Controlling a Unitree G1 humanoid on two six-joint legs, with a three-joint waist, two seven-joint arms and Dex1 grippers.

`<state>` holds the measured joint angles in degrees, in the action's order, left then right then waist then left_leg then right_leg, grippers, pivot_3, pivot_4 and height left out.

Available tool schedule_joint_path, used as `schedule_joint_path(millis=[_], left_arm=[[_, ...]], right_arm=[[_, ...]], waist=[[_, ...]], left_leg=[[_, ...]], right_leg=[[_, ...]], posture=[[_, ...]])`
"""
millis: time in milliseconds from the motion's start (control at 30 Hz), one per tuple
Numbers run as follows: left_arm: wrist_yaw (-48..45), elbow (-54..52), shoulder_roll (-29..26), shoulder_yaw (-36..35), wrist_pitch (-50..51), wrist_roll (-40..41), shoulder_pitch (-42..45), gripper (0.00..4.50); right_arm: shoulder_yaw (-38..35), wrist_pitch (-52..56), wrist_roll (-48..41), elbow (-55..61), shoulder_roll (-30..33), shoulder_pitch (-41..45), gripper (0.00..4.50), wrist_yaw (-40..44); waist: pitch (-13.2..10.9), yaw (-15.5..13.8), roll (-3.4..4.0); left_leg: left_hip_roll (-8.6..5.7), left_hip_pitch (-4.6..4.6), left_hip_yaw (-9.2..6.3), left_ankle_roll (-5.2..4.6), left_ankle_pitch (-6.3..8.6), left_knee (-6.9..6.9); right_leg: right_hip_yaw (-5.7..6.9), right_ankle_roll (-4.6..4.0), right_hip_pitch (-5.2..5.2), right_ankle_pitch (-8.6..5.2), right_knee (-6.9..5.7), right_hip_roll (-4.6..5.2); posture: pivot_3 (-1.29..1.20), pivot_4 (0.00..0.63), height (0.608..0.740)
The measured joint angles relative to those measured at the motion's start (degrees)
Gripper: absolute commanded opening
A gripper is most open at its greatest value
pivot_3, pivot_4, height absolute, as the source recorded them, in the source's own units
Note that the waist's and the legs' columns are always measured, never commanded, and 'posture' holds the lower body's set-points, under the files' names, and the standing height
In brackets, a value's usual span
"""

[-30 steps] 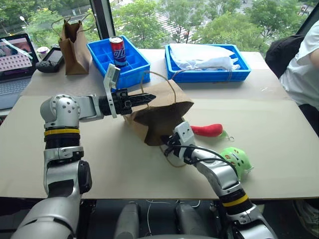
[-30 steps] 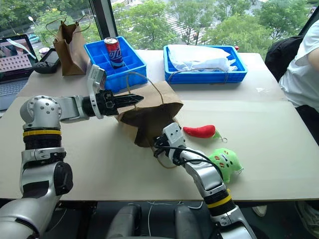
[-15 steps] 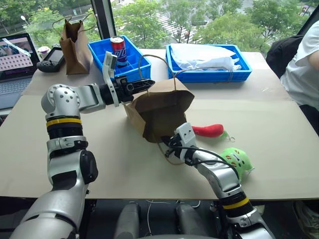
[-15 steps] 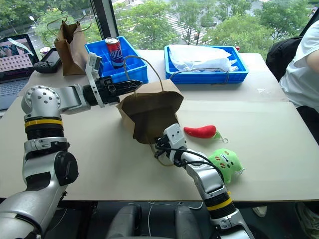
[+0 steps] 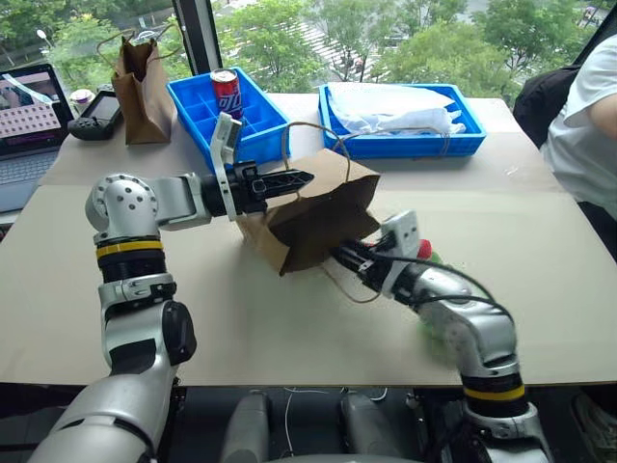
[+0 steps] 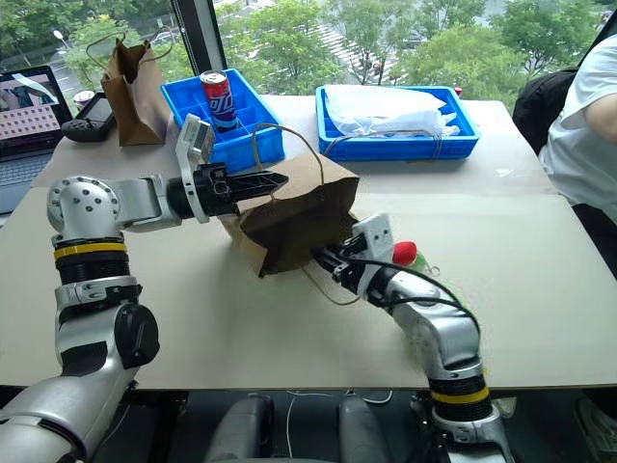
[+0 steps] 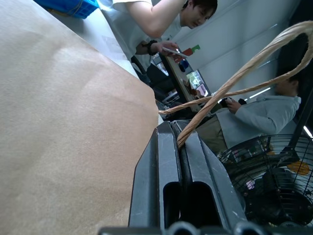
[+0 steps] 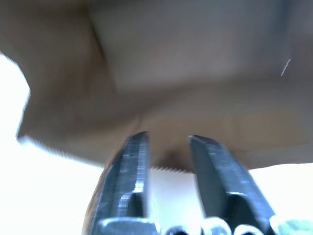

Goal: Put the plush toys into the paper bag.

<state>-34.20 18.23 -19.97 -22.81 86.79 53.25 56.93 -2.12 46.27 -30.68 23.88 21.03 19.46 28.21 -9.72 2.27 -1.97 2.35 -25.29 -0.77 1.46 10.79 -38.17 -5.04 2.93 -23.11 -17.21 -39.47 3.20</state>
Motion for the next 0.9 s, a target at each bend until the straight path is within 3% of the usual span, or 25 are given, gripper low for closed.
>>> schedule_joint_path(millis=[133,167,300,500,633,900], left_arm=[[0.0,-1.8,0.3,-0.2,0.8,1.0,-1.0,0.00],[0.0,-2.2,0.3,-0.2,0.9,1.1,-1.4,0.00],[-0.2,-3.3,0.0,0.0,1.1,1.2,-2.4,0.00],[-1.6,-4.0,-0.7,1.8,1.9,1.5,-2.9,0.00],[-2.2,-3.8,-1.3,2.3,1.8,1.5,-2.7,0.00],[-3.8,-3.5,-2.6,3.6,1.6,1.4,-1.1,0.00]], right_arm=[[-9.9,8.3,-9.1,5.3,11.5,-0.4,4.18,3.8],[-12.7,11.0,-11.1,6.1,17.3,-2.2,4.47,5.8],[-19.5,14.3,-11.2,6.3,30.5,-12.5,4.47,11.5],[-21.0,13.9,-7.6,6.0,35.2,-23.6,4.47,13.3],[-16.5,12.7,-4.2,5.5,31.5,-26.9,3.51,10.4],[-18.1,12.6,-6.1,5.8,32.7,-24.3,0.79,11.5]], waist=[[0.0,-0.3,0.00],[0.0,-0.5,0.01],[0.0,-1.0,0.00],[0.0,-0.7,0.00],[0.0,-0.6,0.00],[0.0,-0.6,0.00]], left_leg=[[-0.12,-0.01,-0.02,0.00,0.00,0.11],[-0.20,-0.01,-0.02,-0.01,0.00,0.18],[-0.25,-0.05,-0.01,-0.02,0.00,0.29],[-0.27,0.00,0.00,-0.02,-0.01,0.29],[-0.28,0.02,0.01,-0.01,-0.02,0.28],[-0.29,0.01,0.01,0.01,-0.03,0.28]], right_leg=[[0.02,0.01,0.06,0.00,0.17,0.10],[0.02,0.03,0.08,-0.02,0.23,0.18],[-0.01,0.06,0.09,-0.03,0.44,0.21],[-0.08,0.07,0.10,-0.04,0.41,0.18],[-0.10,0.09,0.12,-0.04,0.41,0.20],[-0.10,0.09,0.10,-0.04,0.40,0.20]], posture=[[0.00,0.150,0.698],[0.00,0.150,0.698],[0.00,0.150,0.698],[0.00,0.150,0.698],[0.00,0.150,0.698],[0.00,0.150,0.698]])
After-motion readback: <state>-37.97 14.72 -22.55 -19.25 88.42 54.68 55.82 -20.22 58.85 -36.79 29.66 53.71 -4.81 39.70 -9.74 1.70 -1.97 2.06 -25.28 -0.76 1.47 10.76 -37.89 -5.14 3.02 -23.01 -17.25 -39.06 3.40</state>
